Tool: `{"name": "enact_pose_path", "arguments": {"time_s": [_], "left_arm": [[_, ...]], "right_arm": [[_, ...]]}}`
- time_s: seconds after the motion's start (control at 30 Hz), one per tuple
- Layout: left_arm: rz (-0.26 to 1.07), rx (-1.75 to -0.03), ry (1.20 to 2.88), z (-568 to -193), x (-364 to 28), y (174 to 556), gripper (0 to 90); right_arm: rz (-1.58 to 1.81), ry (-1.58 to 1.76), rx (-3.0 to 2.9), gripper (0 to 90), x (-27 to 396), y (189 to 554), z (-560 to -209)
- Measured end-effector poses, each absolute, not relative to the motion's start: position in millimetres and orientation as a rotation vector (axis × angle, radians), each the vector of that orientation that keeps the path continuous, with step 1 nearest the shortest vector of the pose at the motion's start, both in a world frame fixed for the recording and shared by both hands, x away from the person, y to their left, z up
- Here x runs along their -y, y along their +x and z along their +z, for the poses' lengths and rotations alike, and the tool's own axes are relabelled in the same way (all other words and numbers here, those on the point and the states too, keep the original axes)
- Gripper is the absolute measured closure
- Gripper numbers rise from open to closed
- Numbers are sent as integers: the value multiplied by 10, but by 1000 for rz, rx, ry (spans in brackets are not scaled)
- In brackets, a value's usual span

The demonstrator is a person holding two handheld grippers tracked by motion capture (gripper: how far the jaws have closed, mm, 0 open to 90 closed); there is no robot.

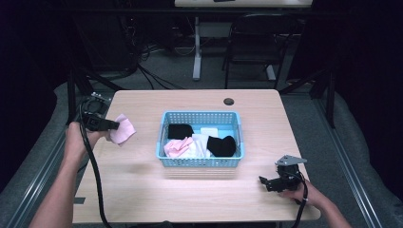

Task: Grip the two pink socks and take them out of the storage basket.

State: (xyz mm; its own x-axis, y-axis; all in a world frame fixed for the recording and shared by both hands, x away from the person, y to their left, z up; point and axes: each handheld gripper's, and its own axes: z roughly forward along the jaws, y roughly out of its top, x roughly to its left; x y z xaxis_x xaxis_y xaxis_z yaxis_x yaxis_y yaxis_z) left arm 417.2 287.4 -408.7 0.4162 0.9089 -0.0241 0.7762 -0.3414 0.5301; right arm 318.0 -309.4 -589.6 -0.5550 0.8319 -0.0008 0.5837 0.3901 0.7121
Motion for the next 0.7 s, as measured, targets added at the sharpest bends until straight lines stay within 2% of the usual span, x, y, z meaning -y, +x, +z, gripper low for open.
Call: {"name": "enact_pose_path", "arguments": {"time_s": [0.7], "left_arm": [[241, -1560, 2271, -4958, -3021, 4209, 868]], "right_arm": [[962, 1232, -2296, 0, 3092, 3177, -5896]]}}
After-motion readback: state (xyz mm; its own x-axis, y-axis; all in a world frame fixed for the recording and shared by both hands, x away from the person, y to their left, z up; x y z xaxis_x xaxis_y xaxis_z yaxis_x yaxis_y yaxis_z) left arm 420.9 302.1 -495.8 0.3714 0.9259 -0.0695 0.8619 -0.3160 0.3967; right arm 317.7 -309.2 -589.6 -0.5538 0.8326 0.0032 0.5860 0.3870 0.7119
